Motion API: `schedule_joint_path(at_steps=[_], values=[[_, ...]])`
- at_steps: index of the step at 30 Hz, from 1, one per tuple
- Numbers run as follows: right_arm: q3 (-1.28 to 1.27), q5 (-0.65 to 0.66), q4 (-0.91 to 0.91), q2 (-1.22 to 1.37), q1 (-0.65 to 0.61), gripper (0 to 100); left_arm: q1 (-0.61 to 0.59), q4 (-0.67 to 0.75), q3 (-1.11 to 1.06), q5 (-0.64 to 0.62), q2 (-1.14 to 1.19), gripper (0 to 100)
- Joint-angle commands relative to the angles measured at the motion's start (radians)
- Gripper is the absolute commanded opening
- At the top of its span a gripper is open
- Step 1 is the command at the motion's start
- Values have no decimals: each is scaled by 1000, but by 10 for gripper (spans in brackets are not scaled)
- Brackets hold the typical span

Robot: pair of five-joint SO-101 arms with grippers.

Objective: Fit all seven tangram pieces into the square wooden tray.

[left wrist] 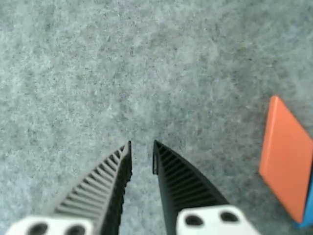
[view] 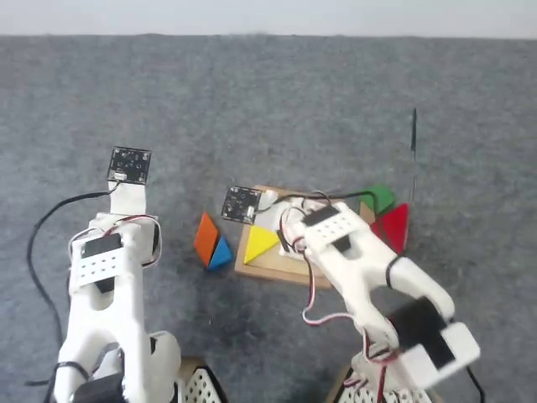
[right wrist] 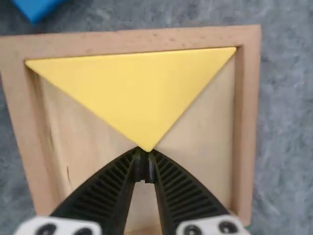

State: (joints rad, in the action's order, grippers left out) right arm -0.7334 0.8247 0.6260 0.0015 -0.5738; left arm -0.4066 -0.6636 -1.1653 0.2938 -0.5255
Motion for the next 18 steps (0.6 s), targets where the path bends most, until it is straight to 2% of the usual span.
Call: schedule_joint_path(at_steps=[1, 14, 18], values=[[106, 6, -16, 51, -18, 9, -3, 23, 4, 14, -34, 69], [176, 11, -8, 58, -38, 9, -3, 25, 4, 14, -34, 69], [192, 11, 79, 50, -42, 13, -2, 25, 5, 14, -31, 69]])
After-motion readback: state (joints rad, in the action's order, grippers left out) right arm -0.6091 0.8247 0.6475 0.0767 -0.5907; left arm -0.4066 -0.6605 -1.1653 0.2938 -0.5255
